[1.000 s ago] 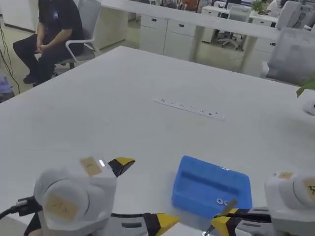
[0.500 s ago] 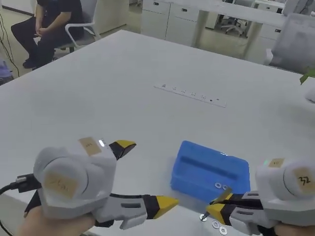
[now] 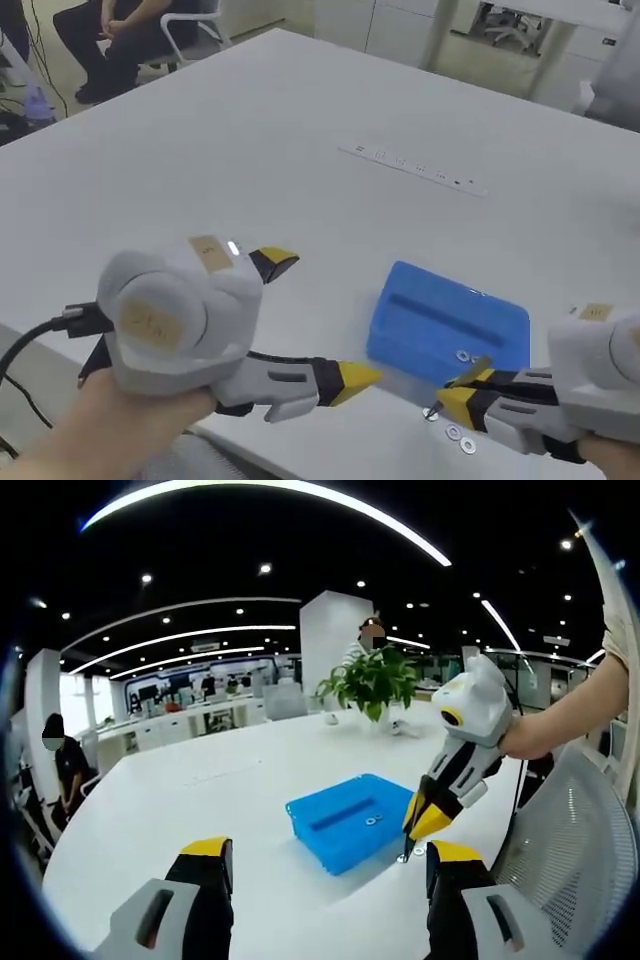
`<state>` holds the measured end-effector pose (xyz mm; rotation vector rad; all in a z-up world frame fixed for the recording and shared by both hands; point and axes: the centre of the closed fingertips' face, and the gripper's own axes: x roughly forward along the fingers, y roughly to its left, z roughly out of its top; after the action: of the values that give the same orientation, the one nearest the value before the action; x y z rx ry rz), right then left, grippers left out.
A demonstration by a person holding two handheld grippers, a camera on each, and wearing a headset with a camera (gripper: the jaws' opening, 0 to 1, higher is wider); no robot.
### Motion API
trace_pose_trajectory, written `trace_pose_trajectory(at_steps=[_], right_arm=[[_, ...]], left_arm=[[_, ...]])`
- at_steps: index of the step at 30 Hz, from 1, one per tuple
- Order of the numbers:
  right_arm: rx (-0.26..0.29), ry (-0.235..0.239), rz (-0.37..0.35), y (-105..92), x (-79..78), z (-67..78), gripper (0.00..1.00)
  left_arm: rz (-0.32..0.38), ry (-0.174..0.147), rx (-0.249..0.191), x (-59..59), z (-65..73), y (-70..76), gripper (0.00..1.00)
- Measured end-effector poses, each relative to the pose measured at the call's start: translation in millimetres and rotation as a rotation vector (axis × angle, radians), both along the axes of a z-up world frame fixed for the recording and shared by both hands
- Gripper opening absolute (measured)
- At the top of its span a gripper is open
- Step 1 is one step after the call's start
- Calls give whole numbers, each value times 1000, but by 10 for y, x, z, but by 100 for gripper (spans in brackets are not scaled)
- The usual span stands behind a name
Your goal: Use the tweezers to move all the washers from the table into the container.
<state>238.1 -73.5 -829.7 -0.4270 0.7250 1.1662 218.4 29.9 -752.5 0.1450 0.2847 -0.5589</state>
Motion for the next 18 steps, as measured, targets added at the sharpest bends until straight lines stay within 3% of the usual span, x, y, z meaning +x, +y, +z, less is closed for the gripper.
trace_pose_trajectory(at_steps=[6, 11, 18], right_arm=[[-19, -36, 18, -3, -22, -5, 2], [9, -54, -5, 13, -27, -4, 2], [43, -11, -46, 3, -36, 2, 1]], left_arm=[[-3, -5, -3, -10, 12, -11, 80], [7, -12, -19, -3, 38, 6, 80], [14, -24, -4, -2, 48, 19, 79]])
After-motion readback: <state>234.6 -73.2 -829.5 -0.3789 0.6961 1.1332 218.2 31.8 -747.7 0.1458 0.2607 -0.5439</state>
